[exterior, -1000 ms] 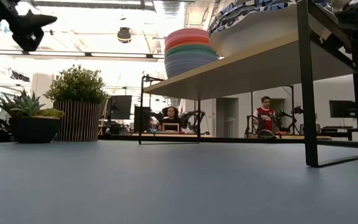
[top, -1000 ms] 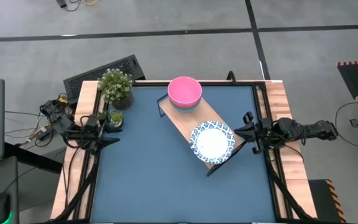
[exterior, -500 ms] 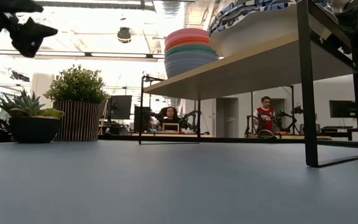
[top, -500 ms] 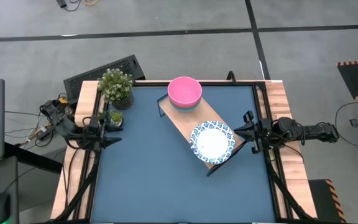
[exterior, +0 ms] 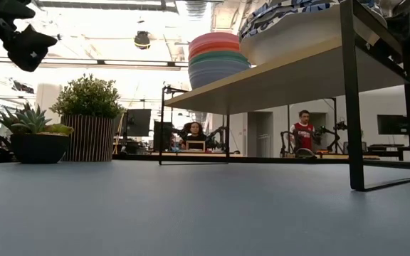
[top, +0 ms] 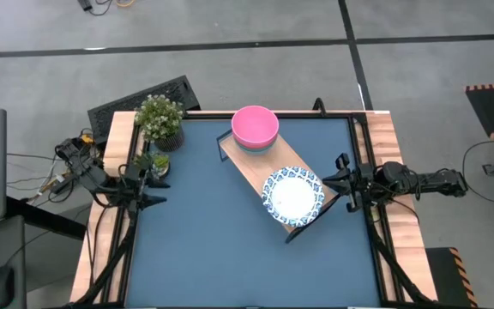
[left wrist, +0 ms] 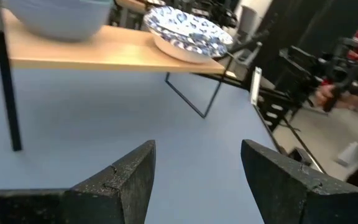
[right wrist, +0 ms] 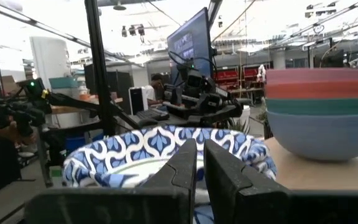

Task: Place and stack plates onto a shelf
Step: Return to Home Position

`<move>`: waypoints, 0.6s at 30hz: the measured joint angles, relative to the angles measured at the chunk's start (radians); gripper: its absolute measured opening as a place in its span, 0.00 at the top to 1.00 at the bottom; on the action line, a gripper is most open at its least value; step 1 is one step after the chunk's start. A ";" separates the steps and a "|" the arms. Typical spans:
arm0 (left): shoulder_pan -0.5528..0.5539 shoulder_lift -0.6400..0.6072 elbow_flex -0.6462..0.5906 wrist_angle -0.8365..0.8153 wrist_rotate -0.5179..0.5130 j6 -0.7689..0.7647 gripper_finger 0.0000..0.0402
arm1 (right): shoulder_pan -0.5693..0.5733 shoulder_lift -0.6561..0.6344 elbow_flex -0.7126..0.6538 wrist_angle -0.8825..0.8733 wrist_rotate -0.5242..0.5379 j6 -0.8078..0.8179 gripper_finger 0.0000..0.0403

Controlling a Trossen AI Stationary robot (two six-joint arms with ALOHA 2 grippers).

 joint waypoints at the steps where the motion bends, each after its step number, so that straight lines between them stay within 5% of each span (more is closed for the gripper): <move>1: 0.000 0.000 0.000 -0.004 0.012 -0.001 0.45 | 0.000 0.000 0.000 -0.006 0.000 0.000 0.86; 11: 0.000 -0.002 -0.188 0.217 0.085 0.066 0.45 | 0.000 0.000 0.000 -0.091 0.002 0.002 0.86; 18: -0.020 0.006 -0.292 0.393 0.410 0.116 0.45 | 0.000 0.000 0.000 -0.102 0.003 0.003 0.86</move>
